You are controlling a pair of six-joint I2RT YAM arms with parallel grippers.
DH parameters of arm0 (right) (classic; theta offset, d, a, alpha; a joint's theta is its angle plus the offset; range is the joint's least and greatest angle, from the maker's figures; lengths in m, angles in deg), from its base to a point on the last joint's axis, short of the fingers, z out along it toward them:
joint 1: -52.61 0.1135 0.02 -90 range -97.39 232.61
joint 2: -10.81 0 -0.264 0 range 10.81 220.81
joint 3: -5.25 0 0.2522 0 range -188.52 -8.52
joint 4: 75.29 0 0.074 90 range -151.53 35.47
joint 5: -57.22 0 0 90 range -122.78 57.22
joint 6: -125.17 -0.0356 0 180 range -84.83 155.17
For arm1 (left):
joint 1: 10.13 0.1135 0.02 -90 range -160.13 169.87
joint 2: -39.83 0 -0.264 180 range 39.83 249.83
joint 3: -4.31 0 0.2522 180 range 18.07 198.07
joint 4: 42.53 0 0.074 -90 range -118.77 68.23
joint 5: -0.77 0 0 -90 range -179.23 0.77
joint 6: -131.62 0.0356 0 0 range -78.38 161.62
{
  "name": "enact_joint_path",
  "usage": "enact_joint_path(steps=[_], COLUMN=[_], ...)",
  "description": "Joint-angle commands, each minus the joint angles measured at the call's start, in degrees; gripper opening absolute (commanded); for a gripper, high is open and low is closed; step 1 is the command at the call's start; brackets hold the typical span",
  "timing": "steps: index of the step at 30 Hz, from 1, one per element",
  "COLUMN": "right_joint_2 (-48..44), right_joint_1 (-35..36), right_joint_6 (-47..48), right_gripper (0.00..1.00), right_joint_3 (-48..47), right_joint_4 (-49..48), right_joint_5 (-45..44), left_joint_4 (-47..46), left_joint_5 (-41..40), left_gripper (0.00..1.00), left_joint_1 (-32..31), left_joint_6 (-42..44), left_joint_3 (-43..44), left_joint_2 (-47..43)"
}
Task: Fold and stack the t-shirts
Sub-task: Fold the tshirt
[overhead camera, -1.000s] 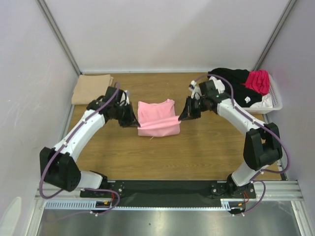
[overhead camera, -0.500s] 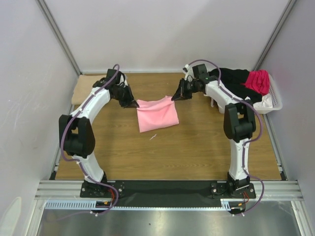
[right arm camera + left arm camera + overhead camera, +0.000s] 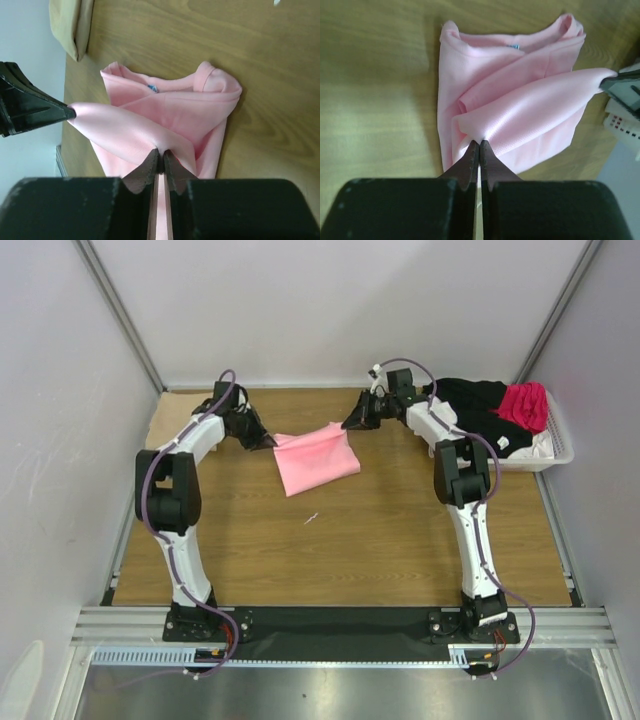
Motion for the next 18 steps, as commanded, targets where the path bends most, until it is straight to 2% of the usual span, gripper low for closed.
enact_joint_path(steps=[1,2,3,5,6,7,8,10,14,18], right_joint_2=[4.53,5.15,5.94,7.44,7.79,7.97,7.71,6.57,0.44,-5.28], right_joint_1=[-0.26,-0.35,-0.35,-0.35,-0.35,-0.44,-0.44,-0.44,-0.44,-0.53], right_joint_6=[-2.68,-3.73,-4.35,-6.28,-6.73,-7.08,-7.43,-7.09,-3.49,-1.19], right_gripper=[0.15,0.18,0.32,0.53,0.73,0.81,0.99,1.0,1.0,1.0], right_joint_3=[-5.96,-6.84,-7.72,-11.4,-12.72,-14.3,-16.49,-17.74,-16.96,-12.93], right_joint_4=[-8.27,-9.43,-10.57,-13.04,-13.83,-14.97,-15.15,-15.94,-12.53,-8.13], right_joint_5=[2.0,1.92,1.92,1.48,1.57,1.39,0.26,-0.28,-5.0,-7.31], left_joint_4=[-8.6,-10.62,-11.33,-11.08,-7.95,-6.78,-5.38,-4.49,-5.71,-12.46], left_joint_5=[-0.06,0.38,0.13,-0.66,-2.23,-3.64,-6.35,-9.0,-13.65,-13.07], left_gripper=[0.04,0.13,0.44,0.52,0.55,0.59,0.67,0.73,0.84,0.84], left_joint_1=[1.27,1.28,1.36,1.45,1.45,1.54,1.63,1.63,0.75,-2.93], left_joint_6=[-2.7,-2.88,-3.15,-2.01,-1.4,0.35,1.41,4.22,6.78,8.89], left_joint_3=[2.01,2.37,3.33,8.06,10.26,13.76,15.1,17.91,17.58,13.54], left_joint_2=[3.22,4.19,5.07,7.44,7.71,7.8,7.11,5.79,0.08,-8.17])
